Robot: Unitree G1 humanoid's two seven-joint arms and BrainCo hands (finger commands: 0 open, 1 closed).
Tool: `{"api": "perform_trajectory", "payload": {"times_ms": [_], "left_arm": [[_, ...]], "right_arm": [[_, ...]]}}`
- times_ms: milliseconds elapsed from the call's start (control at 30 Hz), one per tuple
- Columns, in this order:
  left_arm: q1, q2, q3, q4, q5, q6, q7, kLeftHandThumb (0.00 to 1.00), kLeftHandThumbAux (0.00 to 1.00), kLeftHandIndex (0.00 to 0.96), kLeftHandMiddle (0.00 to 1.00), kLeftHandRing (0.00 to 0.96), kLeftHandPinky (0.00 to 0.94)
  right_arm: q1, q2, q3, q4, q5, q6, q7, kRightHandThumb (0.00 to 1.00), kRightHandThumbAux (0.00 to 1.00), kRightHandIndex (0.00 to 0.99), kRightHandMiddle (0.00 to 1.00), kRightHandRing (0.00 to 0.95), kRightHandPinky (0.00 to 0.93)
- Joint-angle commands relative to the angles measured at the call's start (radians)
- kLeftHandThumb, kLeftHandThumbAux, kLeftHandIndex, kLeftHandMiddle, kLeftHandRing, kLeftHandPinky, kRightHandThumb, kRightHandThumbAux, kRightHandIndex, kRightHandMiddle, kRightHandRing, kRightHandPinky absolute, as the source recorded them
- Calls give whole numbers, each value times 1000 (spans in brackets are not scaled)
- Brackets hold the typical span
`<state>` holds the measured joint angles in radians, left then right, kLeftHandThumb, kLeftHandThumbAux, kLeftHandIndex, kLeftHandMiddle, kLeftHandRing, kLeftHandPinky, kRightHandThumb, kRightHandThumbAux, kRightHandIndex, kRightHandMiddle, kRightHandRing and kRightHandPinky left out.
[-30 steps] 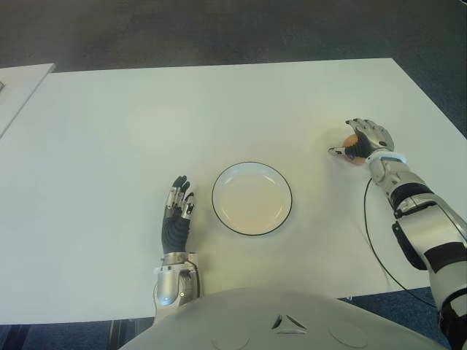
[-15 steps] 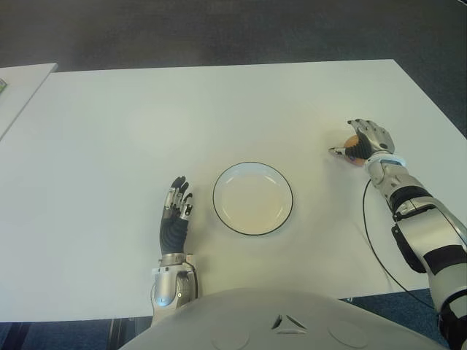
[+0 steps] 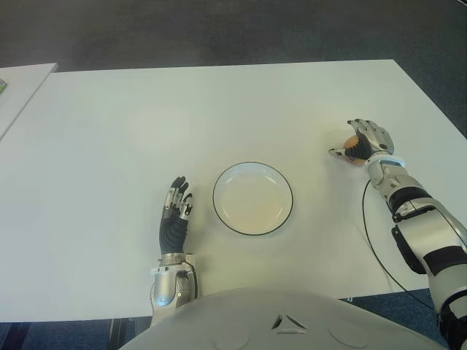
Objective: Put the apples into the plate.
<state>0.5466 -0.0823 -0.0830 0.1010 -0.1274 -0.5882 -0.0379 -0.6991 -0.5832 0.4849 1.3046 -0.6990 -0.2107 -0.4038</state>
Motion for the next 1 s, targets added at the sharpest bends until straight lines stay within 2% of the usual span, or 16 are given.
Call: {"api": "perform_trajectory", "payload": {"times_ms": [33, 67, 100, 133, 167, 233, 267, 333, 400, 433, 533, 633, 733, 1000], "left_arm": [[5, 3, 12, 26, 4, 8, -9, 29, 539, 49, 44, 23, 3], [4, 3, 13, 29, 5, 5, -9, 29, 541, 49, 44, 25, 7], [3, 3, 13, 30, 5, 3, -9, 30, 543, 50, 45, 26, 9], [2, 3, 14, 32, 5, 1, -10, 30, 544, 50, 46, 27, 10], [1, 4, 14, 34, 5, 0, -11, 29, 546, 50, 47, 29, 8], [-1, 4, 15, 36, 5, -1, -12, 24, 548, 50, 49, 31, 3], [-3, 5, 15, 38, 7, -2, -11, 24, 548, 50, 50, 31, 3], [-7, 5, 18, 47, 10, -11, -11, 15, 549, 48, 51, 32, 3], [-12, 6, 20, 54, 11, -18, -12, 11, 548, 47, 51, 32, 4], [-15, 5, 21, 60, 8, -25, -14, 10, 546, 47, 52, 32, 4], [-20, 4, 24, 70, 2, -40, -18, 18, 536, 47, 56, 33, 10], [-24, 0, 30, 79, -3, -47, -19, 30, 527, 48, 59, 35, 13], [-26, -6, 35, 85, -2, -55, -15, 45, 523, 51, 61, 39, 28], [-48, -25, 44, 102, -23, -97, -13, 91, 513, 71, 88, 63, 61]], "right_arm": [[64, 37, 4, 23, 9, -8, 51, 341, 466, 70, 74, 73, 107], [65, 39, 2, 22, 11, -6, 46, 371, 474, 125, 116, 113, 141], [66, 40, 0, 21, 12, -5, 43, 418, 484, 192, 206, 203, 222], [69, 43, -1, 21, 12, -2, 32, 436, 487, 217, 238, 235, 252], [71, 45, -1, 20, 12, 2, 21, 533, 565, 291, 369, 368, 382], [73, 47, 0, 19, 11, 6, 11, 641, 646, 372, 516, 517, 540], [77, 49, 2, 20, 10, 12, 4, 656, 657, 383, 536, 538, 562], [92, 55, 0, 23, 12, 28, -20, 771, 668, 399, 520, 630, 630], [97, 59, -5, 24, 18, 37, -34, 811, 672, 405, 512, 670, 648], [98, 64, -13, 25, 26, 42, -42, 826, 674, 406, 510, 693, 626], [101, 71, -25, 25, 37, 52, -58, 845, 676, 405, 513, 722, 411], [104, 77, -33, 25, 42, 55, -72, 851, 678, 401, 516, 730, 271], [107, 80, -37, 24, 45, 50, -88, 853, 679, 399, 518, 734, 194], [111, 78, -49, 19, 50, 15, -127, 854, 680, 395, 516, 735, 130]]}}
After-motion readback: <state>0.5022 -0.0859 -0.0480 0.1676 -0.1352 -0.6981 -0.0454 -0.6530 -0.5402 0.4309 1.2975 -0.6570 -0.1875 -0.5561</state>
